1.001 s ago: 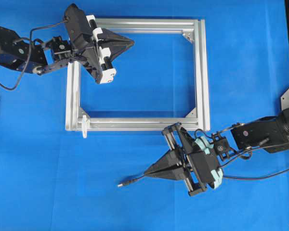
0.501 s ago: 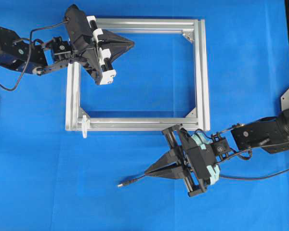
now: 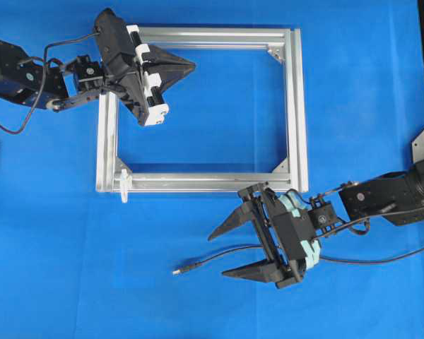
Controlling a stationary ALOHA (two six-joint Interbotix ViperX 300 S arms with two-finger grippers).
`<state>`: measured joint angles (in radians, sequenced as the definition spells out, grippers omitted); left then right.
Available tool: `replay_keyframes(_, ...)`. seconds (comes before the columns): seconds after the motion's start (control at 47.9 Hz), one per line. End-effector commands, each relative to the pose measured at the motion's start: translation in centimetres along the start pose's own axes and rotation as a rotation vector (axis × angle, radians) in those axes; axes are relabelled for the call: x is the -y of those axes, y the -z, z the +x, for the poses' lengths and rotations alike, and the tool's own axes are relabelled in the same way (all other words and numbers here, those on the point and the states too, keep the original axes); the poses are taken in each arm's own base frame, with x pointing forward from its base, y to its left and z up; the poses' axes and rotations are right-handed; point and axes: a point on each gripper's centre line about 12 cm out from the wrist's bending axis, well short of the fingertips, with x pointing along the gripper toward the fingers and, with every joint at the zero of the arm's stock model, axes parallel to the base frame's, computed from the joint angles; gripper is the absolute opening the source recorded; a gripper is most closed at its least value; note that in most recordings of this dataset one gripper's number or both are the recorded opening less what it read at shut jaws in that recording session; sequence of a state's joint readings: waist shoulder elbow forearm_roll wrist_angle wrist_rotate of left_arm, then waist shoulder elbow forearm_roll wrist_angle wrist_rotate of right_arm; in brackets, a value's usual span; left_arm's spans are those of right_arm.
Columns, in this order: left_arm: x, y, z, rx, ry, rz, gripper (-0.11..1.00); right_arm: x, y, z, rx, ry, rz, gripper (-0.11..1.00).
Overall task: Insert the wire through the string loop located on the left side.
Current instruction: 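Close the right gripper on the black USB cable behind its plug, then lift the cable with the right gripper, plug pointing left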
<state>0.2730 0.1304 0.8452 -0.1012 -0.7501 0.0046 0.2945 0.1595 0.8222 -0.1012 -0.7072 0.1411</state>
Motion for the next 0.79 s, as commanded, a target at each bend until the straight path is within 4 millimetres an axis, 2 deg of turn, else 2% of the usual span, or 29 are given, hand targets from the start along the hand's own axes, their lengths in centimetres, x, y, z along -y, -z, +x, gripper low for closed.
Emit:
replay_keyframes(0.0,0.1,-1.3,-0.2,0.040,0.005,0.001,0.00,-0.3,-1.3,0.2,0.038,-0.005,0.002,0.90)
replay_keyframes(0.542,0.1,-1.2,-0.4,0.034,0.006,0.002,0.00,0.1,3.6,4.1,-0.067,0.037,0.064,0.90)
replay_keyframes(0.772,0.1,-0.9,-0.6,0.027,0.005,0.003,0.00,0.2,4.5,5.1,-0.081,0.042,0.069,0.88)
